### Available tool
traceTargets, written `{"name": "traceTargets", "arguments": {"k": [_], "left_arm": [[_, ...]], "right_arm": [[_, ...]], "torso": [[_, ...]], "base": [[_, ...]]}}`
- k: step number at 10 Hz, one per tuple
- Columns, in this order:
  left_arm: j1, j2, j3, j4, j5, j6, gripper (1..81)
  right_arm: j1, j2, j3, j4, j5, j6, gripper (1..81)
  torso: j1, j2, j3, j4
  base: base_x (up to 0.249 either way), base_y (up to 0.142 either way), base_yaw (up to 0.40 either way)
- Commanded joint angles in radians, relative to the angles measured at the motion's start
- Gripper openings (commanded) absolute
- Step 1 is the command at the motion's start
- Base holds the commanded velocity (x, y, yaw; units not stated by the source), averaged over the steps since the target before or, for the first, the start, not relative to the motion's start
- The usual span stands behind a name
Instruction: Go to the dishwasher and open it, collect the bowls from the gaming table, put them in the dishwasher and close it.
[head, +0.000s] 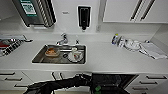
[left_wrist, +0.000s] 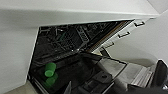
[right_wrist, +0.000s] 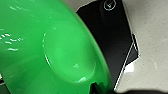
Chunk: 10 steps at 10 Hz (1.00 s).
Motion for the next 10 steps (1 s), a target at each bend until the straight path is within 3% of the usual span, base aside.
{"name": "traceTargets", "arguments": {"k": [1,3,5,10], "left_arm": [[0.110,-0.135,0.168,-0.008,0.000,0.008,81.1],[0.235,-0.174,0.157,0.024,-0.006,0.042,81.1],[0.333,-0.201,0.117,0.075,-0.031,0.042,81.1],[0.525,-0.253,-0.007,0.101,-0.130,0.044,81.1]], "right_arm": [[0.065,-0.121,0.109,0.004,-0.045,0.055,1.0],[0.100,-0.179,0.169,0.004,-0.045,0.090,1.0],[0.138,-0.236,0.243,0.010,-0.048,0.101,1.0],[0.230,-0.357,0.410,0.027,-0.047,0.147,1.0]], "torso": [[0.000,0.000,0.000,0.000],[0.000,0.000,0.000,0.000],[0.000,0.000,0.000,0.000],[0.000,0.000,0.000,0.000]], "base": [[0.000,0.000,0.000],[0.000,0.000,0.000],[0.000,0.000,0.000],[0.000,0.000,0.000]]}}
